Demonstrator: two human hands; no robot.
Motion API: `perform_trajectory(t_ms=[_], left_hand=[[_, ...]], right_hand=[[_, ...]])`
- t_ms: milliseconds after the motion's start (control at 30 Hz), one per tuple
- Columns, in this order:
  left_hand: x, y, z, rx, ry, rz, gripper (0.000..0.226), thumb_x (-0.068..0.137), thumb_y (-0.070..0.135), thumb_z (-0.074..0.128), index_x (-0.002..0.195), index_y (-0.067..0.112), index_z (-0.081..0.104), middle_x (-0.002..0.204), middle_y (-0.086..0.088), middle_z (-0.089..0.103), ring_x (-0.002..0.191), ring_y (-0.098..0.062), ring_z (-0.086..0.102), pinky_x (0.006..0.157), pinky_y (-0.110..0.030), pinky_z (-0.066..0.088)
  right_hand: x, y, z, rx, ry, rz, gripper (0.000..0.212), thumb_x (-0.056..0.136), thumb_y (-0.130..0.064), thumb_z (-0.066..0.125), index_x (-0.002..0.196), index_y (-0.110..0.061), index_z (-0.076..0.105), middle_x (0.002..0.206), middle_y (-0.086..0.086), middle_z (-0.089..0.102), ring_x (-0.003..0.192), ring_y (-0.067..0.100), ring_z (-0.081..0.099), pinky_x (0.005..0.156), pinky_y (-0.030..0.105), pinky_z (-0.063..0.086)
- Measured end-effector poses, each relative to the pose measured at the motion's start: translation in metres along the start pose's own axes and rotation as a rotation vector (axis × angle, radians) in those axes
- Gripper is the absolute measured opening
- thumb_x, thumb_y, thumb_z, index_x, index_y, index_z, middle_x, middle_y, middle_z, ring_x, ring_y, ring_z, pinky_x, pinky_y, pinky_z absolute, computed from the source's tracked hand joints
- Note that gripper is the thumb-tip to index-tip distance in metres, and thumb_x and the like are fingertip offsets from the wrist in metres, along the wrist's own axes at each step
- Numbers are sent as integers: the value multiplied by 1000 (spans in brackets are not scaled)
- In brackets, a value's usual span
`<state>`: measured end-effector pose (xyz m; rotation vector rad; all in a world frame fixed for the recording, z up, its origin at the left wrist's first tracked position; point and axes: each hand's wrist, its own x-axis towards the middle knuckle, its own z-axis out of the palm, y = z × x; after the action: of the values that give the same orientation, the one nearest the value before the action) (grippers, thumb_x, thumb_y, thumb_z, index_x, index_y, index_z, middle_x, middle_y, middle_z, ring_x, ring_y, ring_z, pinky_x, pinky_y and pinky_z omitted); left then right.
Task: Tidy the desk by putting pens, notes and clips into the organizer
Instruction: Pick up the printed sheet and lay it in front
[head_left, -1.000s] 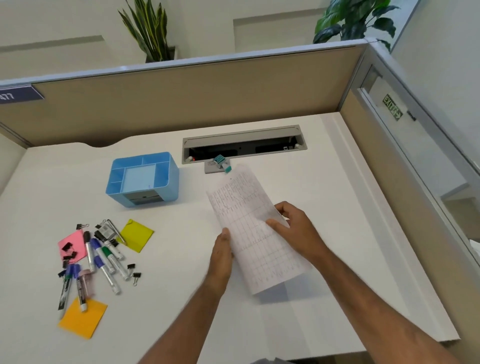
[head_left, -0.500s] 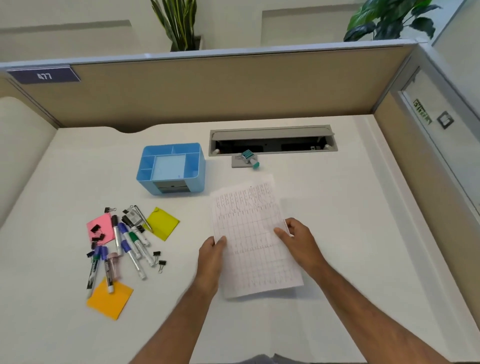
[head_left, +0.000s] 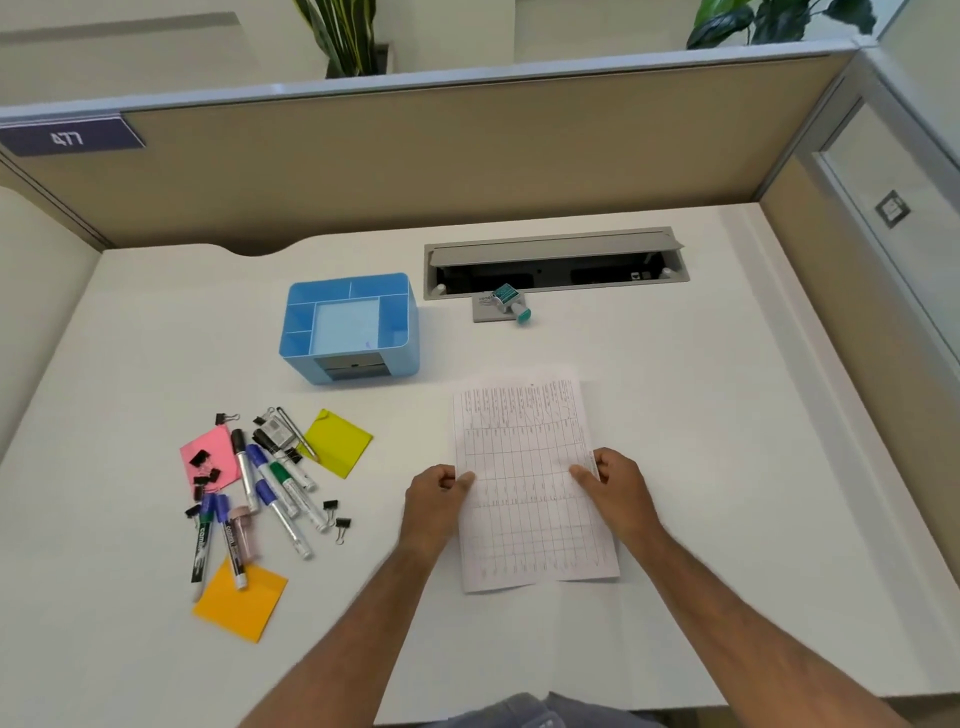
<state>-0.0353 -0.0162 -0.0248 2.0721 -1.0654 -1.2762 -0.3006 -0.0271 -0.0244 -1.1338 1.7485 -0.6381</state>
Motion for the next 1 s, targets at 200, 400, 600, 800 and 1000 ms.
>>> perform_trajectory(t_ms=[200,400,600,800,1000], left_hand=[[6,9,7,101,-46,91,30,92,33,72,83,5,63,71,4,58,64,-12,50,64,-28,46],[7,13,14,109,-86,127,23,91,35,74,86,14,67,72,7,59,63,-6,51,62,-18,46],[5,15,10,144,-23,132,26,90,47,72,102,27,60,88,9,64,81,-7,63,66,-19,48],[17,25,5,173,31,194,16,98,38,63,105,26,56,95,8,63,86,-12,63,72,-19,49],[48,60,2,200,59,293,17,99,34,63,111,29,54,108,7,61,96,-14,63,85,-26,56]], right_hand=[[0,9,-8,-96,62,-44,16,99,-28,70,109,-17,65,102,-8,72,95,13,70,81,29,58],[-3,14,-13,-73,111,-20,30,96,-27,73,122,-21,56,114,-6,68,103,15,67,87,29,56],[-2,12,-14,-60,177,7,48,88,-29,82,120,-27,48,117,-6,53,106,16,58,86,30,52],[6,-4,-12,-182,331,-85,56,85,-33,85,124,-19,49,115,-4,52,107,16,50,100,38,41],[33,-40,-8,-184,307,-202,39,89,-24,81,117,-17,55,105,-3,56,101,17,55,101,39,40]])
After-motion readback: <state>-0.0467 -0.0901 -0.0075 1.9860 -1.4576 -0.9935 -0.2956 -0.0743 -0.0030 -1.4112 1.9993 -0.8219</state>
